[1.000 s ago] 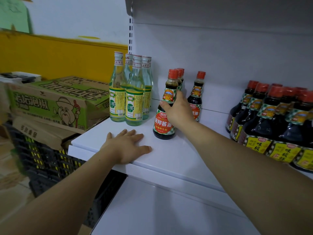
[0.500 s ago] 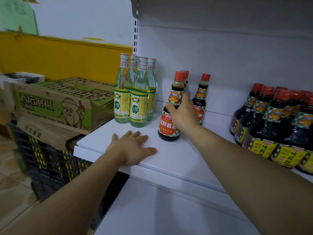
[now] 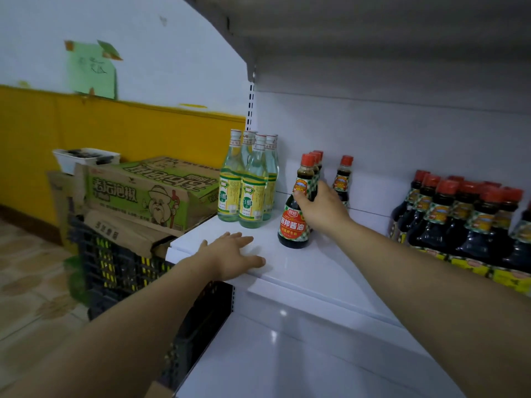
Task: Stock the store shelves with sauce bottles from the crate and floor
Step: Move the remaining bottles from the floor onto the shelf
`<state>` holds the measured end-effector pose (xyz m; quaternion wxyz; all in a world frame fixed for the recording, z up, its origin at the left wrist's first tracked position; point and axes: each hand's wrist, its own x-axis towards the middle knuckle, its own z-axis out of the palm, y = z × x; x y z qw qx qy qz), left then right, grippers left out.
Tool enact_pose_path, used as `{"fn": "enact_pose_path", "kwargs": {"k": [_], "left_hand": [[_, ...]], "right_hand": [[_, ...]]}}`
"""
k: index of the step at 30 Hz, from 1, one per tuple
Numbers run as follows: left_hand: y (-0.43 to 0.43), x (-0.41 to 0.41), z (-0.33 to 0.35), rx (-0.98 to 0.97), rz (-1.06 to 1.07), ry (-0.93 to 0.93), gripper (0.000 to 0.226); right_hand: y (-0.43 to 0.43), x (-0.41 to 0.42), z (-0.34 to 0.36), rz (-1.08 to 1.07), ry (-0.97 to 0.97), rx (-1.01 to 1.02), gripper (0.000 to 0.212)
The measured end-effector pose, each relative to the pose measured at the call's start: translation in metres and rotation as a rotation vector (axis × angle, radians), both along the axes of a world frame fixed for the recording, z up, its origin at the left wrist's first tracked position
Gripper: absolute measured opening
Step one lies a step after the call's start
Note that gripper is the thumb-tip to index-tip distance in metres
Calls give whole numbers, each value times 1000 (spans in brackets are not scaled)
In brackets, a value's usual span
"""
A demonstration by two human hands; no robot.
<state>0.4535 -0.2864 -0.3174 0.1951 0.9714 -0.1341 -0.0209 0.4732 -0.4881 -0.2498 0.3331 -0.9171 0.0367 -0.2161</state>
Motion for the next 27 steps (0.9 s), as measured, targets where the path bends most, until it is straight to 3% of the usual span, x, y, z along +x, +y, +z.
{"fn": "enact_pose_path", "kwargs": {"k": [7,12,18,27], "left_hand": [[48,-80,17,-84,49,27,79],[79,-146,15,-81,152,67,81],[119,-209,-1,18,366,99,81],[188,-286,-40,0,715,213,79]], "right_hand": [[50,-70,17,152,-3,-227,62],[97,-111,-1,361,130,-290,73],[154,-133,-24,566,219,-404,74],[244,-146,-76,859,292,-438,73]]}}
